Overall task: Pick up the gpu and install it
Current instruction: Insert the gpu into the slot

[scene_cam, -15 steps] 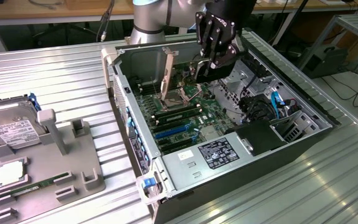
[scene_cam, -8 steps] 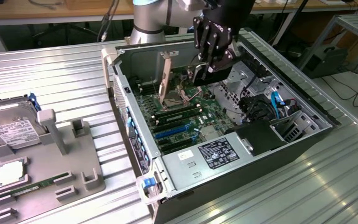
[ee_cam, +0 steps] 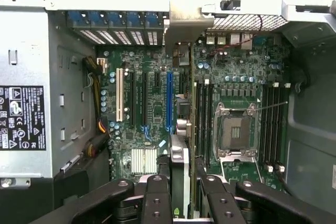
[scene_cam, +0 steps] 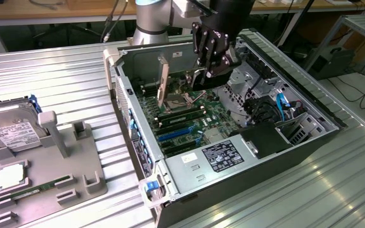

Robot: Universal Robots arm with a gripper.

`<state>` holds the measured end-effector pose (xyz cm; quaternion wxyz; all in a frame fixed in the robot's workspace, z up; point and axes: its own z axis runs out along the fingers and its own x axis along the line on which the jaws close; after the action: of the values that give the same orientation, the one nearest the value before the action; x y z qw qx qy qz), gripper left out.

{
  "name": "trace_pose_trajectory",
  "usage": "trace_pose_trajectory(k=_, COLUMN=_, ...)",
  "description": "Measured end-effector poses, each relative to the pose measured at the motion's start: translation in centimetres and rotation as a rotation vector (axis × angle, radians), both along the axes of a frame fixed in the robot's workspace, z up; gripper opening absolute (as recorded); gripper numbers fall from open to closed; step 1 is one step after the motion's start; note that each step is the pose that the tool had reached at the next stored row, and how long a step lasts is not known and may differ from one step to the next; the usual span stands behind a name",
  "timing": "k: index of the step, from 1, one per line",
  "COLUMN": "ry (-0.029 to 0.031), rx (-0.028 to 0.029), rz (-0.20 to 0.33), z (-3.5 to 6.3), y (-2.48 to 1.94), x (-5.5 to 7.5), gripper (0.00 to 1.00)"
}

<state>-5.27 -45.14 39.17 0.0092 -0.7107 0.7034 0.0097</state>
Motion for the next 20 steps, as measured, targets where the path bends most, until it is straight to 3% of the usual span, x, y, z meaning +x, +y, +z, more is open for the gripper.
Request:
trace_pose_trajectory(k=17, ry=-0.0001, rx=-0.0001, rz=-0.013, z=-3.08, y=0.14, x=-0.5, gripper=0.27)
trace_pose_trajectory(k=20, ry=-0.0002, rx=-0.0001, rz=-0.014, z=-3.48, y=0.32, x=-0.6, gripper=0.27)
